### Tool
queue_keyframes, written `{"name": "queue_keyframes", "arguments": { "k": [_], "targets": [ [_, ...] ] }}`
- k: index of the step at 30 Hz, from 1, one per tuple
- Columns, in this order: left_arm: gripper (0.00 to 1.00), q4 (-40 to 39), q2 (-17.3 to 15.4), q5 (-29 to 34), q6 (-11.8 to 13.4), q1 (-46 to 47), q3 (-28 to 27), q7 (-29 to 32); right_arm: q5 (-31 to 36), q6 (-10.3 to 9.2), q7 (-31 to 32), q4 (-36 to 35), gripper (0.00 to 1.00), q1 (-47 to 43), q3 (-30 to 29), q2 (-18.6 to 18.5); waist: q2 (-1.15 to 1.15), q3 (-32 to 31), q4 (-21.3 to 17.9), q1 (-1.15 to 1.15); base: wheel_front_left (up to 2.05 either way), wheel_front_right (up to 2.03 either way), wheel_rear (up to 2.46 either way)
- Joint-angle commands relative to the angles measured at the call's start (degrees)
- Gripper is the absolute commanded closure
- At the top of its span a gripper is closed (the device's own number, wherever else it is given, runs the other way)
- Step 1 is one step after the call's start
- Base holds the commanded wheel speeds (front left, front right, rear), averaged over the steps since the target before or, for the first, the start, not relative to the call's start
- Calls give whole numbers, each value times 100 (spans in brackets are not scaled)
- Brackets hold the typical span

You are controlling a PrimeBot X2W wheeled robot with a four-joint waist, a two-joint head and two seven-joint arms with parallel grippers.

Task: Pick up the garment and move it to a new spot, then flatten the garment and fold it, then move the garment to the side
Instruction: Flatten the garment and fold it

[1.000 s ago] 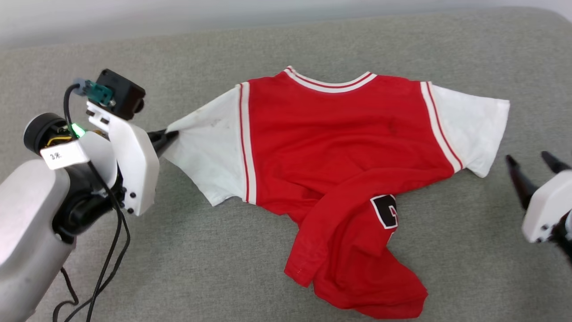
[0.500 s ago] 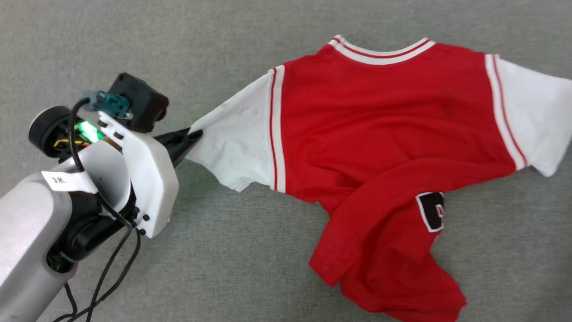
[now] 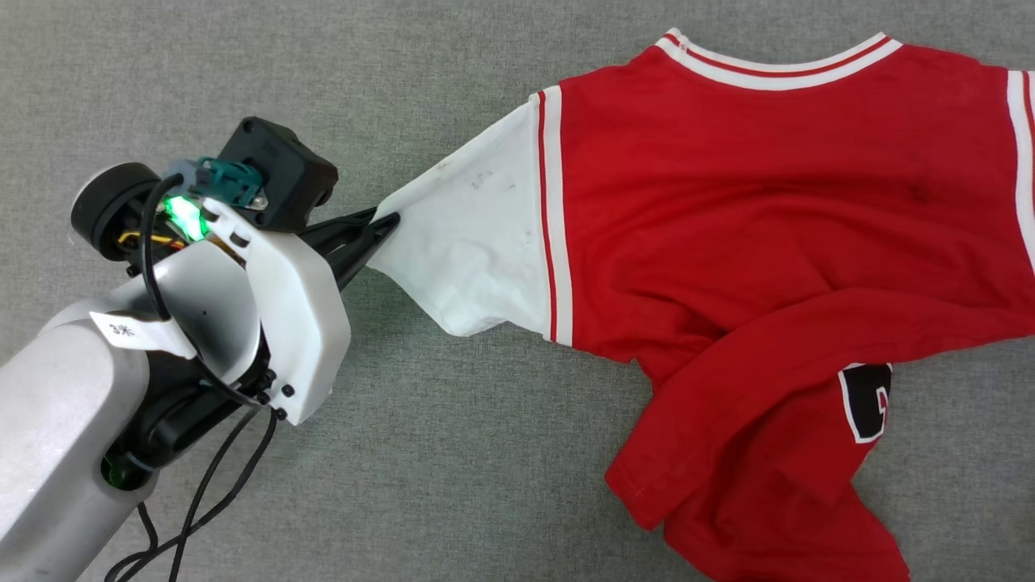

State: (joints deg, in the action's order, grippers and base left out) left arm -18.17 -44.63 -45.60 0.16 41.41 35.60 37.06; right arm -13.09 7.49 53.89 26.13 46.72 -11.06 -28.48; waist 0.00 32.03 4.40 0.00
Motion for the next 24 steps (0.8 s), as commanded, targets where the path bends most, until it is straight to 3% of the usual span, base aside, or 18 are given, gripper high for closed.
{"name": "queue_keyframes", "arguments": {
  "k": [1,5,6,8,16,24],
  "targets": [
    [100,-6,23,25,-18,49,25,-29,-62,0,-23,110,0,-22,126,106,0,33,17,0,0,0,0],
    [100,22,68,46,-21,99,33,-43,-154,1,15,278,0,-78,374,145,0,70,35,0,0,0,0],
    [100,36,75,52,-23,108,37,-54,-181,7,46,316,46,-100,436,149,0,74,35,0,0,0,0],
    [100,63,86,41,-31,115,41,-59,-238,7,63,372,100,-162,553,138,0,72,34,0,0,0,0],
    [100,312,157,5,57,0,6,-210,-424,-1,-530,454,100,-192,705,-53,0,-147,-9,0,0,0,0],
    [100,645,174,105,117,-119,-104,-601,-761,-2,-1495,554,100,-90,678,-27,0,-801,-152,0,0,0,0]
  ]
}}
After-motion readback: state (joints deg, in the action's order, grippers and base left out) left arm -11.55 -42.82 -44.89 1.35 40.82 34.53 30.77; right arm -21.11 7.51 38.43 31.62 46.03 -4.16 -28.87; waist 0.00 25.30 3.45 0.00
